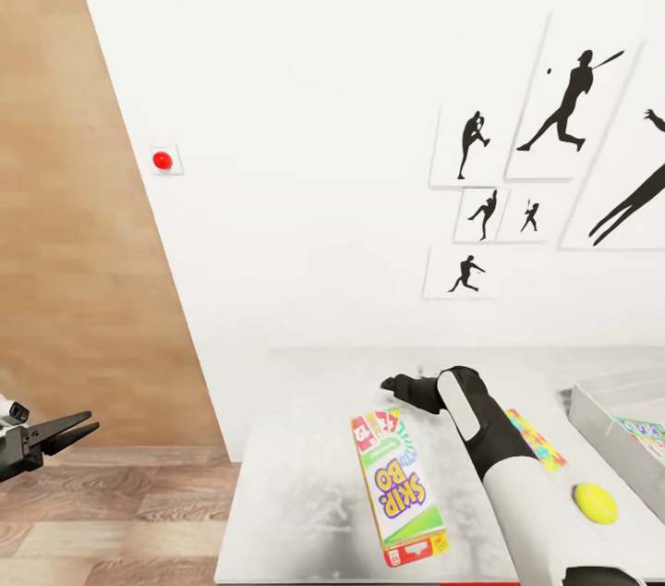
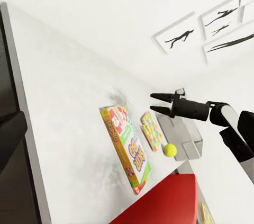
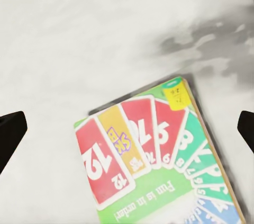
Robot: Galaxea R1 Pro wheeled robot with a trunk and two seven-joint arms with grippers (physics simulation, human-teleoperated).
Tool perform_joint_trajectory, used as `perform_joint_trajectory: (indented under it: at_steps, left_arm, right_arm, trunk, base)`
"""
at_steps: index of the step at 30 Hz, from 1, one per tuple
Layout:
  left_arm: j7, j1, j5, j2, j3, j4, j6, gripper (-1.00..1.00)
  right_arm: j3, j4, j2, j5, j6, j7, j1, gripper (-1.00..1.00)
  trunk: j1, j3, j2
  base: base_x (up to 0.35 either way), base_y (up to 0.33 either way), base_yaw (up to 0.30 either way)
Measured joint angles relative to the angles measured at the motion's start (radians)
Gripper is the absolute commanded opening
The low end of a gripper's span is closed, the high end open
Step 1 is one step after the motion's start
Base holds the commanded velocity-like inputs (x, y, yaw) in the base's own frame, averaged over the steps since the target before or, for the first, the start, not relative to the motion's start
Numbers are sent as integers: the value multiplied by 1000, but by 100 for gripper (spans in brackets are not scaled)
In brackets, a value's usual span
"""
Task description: Put all the toys in the child's room - the three board games (two on the bed and one on the table), the two jigsaw puzzles on the table, and the tennis ball on the table - inside the toy box on the table in the child's room.
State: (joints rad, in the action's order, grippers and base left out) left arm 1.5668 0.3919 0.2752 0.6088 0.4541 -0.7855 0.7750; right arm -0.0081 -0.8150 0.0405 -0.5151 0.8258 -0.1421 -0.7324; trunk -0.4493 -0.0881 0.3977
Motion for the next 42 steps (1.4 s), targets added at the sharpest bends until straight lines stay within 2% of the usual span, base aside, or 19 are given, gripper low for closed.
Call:
perform_joint_trajectory:
  at_steps: [5,10,13,20,42]
  left_arm:
    - [0,0,0,0,0,0,0,100]
    - [0,0,0,0,0,0,0,100]
    - [0,0,0,1,0,0,0,100]
    - [0,0,-1,1,1,0,-2,100]
    - [0,0,-2,1,1,0,-3,100]
  right_arm:
    - [17,2,8,0,3,-2,1,100]
    - [53,6,0,-2,3,-3,1,100]
    - [60,19,-2,-2,3,-2,2,100]
    - [64,50,-6,0,1,-2,2,100]
    - [66,54,-8,1,1,0,4,100]
  trunk:
    - [0,-1,0]
    - [0,-7,0]
    - [0,-12,0]
    - [0,-23,0]
    - [0,-57,0]
  base:
    - [0,11,0]
    - [0,2,0]
    - [0,0,0]
    - [0,0,0]
    - [0,0,0]
